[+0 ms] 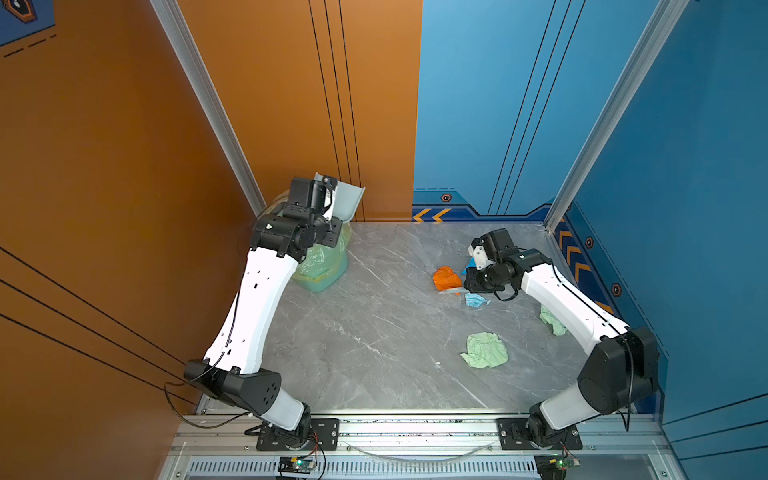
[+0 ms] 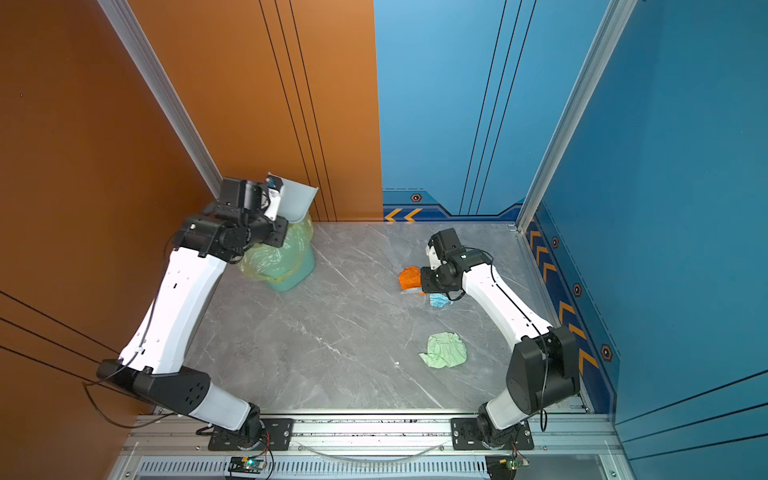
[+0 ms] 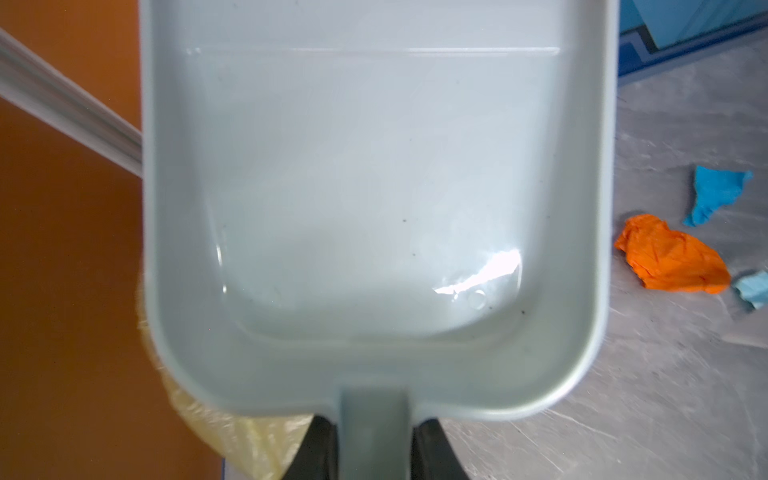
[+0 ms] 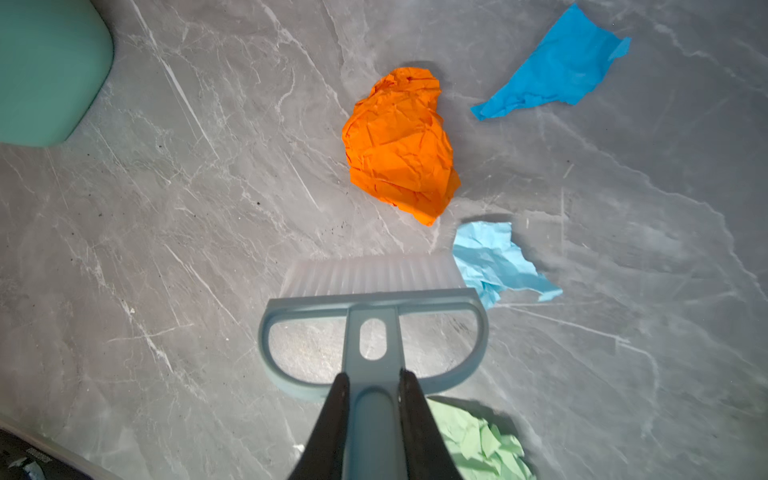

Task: Sweep away the paper scraps from the table
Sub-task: 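Lower the empty dustpan while the right gripper brings the brush behind the orange scrap, then set the dustpan beside the orange scrap while the right gripper aligns the brush behind it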

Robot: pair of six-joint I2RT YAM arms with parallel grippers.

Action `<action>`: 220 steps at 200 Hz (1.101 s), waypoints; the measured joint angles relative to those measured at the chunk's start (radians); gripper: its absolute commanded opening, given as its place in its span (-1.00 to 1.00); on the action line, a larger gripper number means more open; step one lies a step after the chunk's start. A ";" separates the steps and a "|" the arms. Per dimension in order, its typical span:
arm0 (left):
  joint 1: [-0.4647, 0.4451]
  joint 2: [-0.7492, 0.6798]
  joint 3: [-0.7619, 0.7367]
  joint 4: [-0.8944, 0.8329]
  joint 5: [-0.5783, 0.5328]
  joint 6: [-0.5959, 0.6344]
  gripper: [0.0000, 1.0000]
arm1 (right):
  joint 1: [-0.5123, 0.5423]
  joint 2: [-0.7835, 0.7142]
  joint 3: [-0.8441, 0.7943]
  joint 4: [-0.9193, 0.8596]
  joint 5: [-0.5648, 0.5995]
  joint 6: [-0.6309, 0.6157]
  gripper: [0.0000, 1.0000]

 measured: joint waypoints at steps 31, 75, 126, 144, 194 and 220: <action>-0.061 -0.003 -0.136 0.038 0.037 -0.043 -1.00 | 0.003 -0.047 0.005 -0.143 0.012 -0.009 -1.00; -0.080 -0.024 -0.290 0.116 0.079 -0.105 -1.00 | 0.035 -0.163 -0.033 -0.323 0.061 0.022 -1.00; -0.114 -0.019 -0.362 0.176 0.134 -0.163 -1.00 | 0.058 -0.195 -0.083 -0.412 0.102 0.051 -1.00; -0.132 -0.007 -0.378 0.188 0.150 -0.182 -1.00 | 0.062 -0.193 -0.083 -0.397 0.114 0.051 -1.00; -0.206 0.044 -0.441 0.227 0.180 -0.234 -1.00 | 0.060 -0.114 -0.010 -0.297 0.130 0.050 -1.00; -0.244 0.056 -0.489 0.245 0.187 -0.263 -1.00 | 0.040 -0.060 0.056 -0.227 0.129 0.051 -1.00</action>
